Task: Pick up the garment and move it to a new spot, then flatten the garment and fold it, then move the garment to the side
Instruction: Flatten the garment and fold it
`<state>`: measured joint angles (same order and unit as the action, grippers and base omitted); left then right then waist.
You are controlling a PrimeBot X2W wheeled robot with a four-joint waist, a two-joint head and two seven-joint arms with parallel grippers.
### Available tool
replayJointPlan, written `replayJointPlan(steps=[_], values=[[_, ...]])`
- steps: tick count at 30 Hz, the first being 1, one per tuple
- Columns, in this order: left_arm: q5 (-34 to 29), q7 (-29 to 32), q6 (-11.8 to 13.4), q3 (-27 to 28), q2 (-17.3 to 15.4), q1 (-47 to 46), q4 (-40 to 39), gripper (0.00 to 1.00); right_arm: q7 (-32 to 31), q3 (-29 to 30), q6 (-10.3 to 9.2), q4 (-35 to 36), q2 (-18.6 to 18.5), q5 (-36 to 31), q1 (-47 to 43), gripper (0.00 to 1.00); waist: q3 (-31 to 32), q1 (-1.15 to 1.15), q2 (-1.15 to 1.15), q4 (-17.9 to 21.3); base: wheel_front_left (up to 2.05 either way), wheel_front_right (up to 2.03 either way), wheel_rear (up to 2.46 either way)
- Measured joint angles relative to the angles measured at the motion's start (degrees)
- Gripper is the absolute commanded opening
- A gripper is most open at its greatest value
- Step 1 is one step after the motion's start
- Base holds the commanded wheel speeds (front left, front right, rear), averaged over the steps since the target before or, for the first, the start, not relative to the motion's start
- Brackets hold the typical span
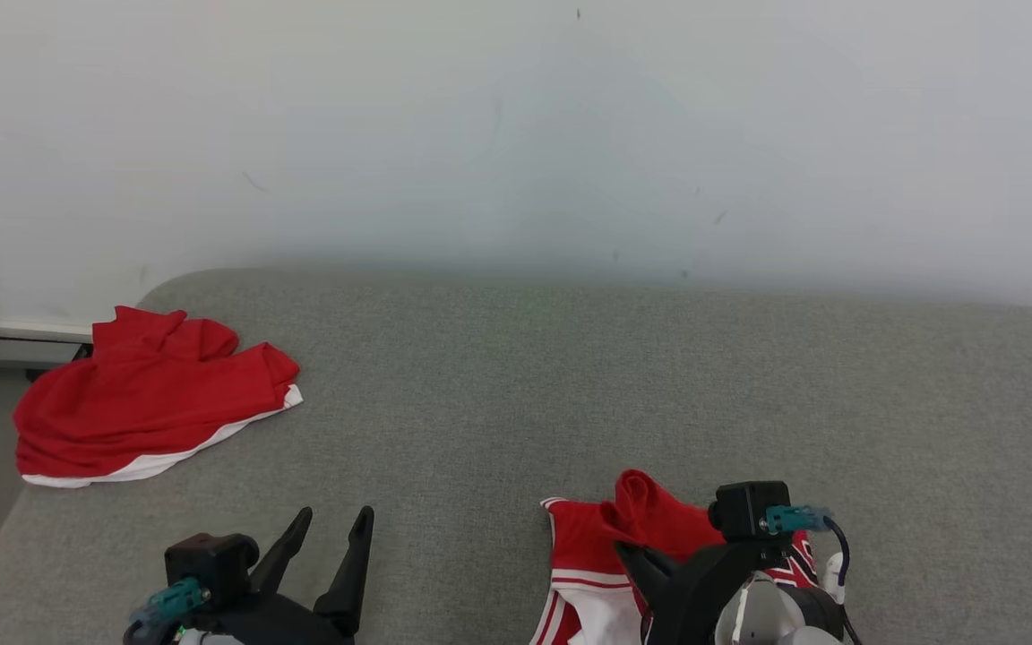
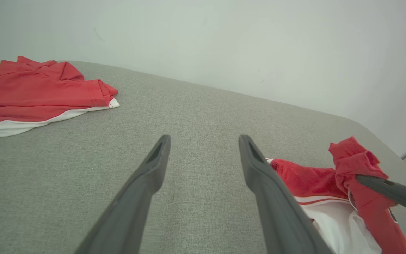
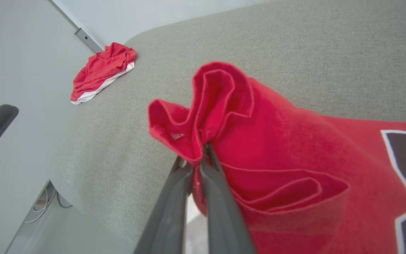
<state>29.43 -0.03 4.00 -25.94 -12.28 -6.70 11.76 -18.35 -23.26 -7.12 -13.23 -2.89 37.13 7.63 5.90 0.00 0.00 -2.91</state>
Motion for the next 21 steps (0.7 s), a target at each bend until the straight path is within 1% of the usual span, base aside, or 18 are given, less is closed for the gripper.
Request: replayJointPlan(steps=[7, 13, 21], values=[[0.0, -0.01, 0.0, 0.25, -0.16, -0.26, 0.2, 1.0, 2.58, -1.49, -0.23, -2.5, -0.16, 2.26, 3.02, 0.0, -0.36, 0.0, 0.0, -1.55, 0.0, 0.0, 0.0], [0.0, -0.02, 0.01, 0.73, -0.29, -0.29, 0.3, 1.0, 5.64, -2.41, -0.25, -6.9, -0.18, 4.0, 3.91, 0.0, -0.63, 0.0, 0.0, -2.01, 0.0, 0.0, 0.0], [0.0, -0.26, 0.01, 0.71, -0.22, -0.35, 0.52, 1.0, 8.72, -4.79, -0.26, -10.1, -0.18, 6.78, 5.95, 0.0, -0.59, 0.0, 0.0, -2.4, 0.0, 0.0, 0.0]])
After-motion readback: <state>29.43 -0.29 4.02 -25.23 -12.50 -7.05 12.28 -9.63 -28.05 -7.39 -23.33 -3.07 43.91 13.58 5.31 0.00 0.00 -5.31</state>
